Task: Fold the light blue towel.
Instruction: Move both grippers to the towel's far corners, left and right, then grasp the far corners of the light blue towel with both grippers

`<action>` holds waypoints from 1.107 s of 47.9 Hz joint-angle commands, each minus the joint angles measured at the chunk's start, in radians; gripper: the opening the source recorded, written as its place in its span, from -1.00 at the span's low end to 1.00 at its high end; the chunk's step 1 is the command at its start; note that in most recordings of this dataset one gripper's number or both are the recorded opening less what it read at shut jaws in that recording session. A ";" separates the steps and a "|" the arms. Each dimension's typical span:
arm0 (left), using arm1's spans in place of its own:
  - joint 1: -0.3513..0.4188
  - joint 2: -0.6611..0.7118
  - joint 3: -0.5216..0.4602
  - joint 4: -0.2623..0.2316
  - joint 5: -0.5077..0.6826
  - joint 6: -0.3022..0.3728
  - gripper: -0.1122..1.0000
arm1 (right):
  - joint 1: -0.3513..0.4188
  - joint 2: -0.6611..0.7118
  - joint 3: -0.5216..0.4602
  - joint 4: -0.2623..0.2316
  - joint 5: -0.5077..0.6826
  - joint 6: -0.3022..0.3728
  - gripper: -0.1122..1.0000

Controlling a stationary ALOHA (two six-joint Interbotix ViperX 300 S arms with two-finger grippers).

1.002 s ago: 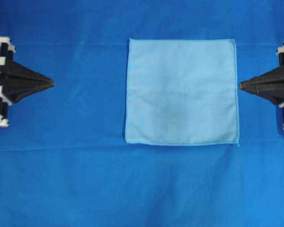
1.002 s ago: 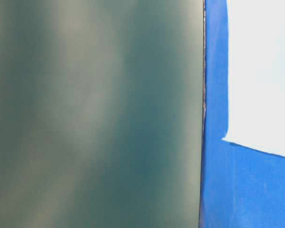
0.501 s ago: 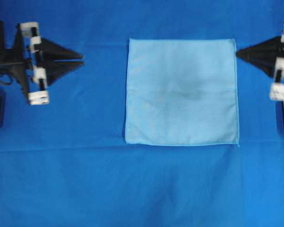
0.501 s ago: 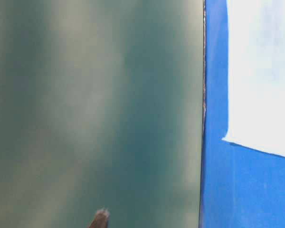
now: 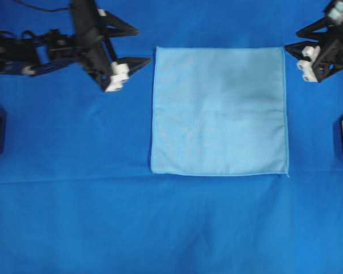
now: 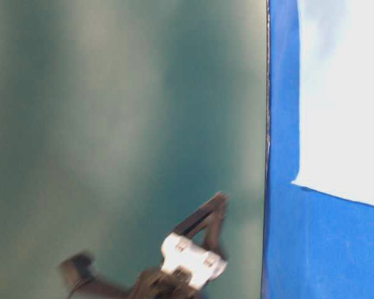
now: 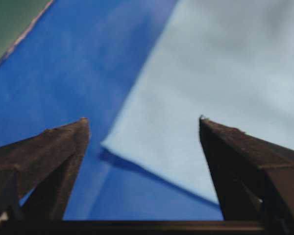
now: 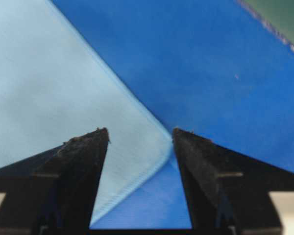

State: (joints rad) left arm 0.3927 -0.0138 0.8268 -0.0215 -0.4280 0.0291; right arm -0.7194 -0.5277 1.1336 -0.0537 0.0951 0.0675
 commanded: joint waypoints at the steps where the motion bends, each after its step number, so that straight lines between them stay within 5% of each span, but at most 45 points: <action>1: 0.021 0.067 -0.052 0.000 -0.002 0.012 0.74 | -0.011 0.081 -0.034 -0.006 -0.032 0.000 0.26; 18: 0.060 0.311 -0.172 0.000 -0.008 0.023 0.74 | -0.058 0.354 -0.069 -0.012 -0.163 -0.003 0.26; 35: 0.084 0.348 -0.192 0.000 0.008 0.025 0.68 | -0.081 0.440 -0.078 -0.029 -0.169 -0.005 0.20; 40: 0.077 0.348 -0.193 0.000 0.037 0.025 0.44 | -0.081 0.440 -0.078 -0.037 -0.167 -0.009 -0.11; 47: 0.064 0.347 -0.196 0.000 0.064 0.037 -0.27 | -0.078 0.440 -0.078 -0.046 -0.163 -0.012 -0.76; 53: 0.063 0.345 -0.204 0.000 0.106 0.060 -0.77 | -0.080 0.439 -0.080 -0.048 -0.161 -0.012 -0.77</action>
State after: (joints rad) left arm 0.4556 0.3482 0.6381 -0.0215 -0.3451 0.0828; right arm -0.7961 -0.0828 1.0630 -0.0982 -0.0675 0.0568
